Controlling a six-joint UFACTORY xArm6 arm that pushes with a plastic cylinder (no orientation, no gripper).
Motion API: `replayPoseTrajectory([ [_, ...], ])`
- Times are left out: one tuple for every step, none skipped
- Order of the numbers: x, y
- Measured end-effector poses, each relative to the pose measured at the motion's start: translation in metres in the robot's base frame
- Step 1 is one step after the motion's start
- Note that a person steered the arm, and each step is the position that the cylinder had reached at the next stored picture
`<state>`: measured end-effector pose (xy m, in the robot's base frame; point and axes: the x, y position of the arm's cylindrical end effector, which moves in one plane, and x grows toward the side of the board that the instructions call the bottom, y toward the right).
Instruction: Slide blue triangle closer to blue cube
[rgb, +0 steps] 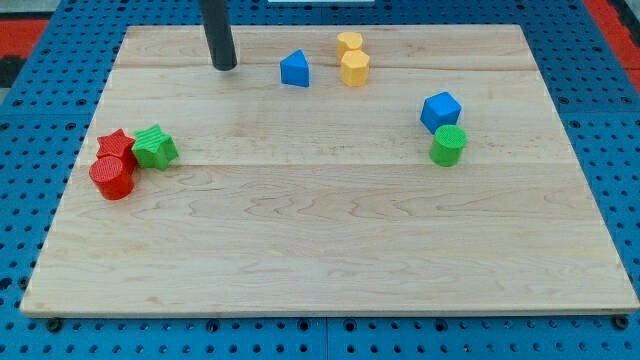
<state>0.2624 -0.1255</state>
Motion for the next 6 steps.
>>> replayPoseTrajectory([
  [0.020,0.072],
  [0.037,0.138],
  [0.037,0.174],
  [0.037,0.190],
  [0.037,0.201],
  [0.040,0.220],
])
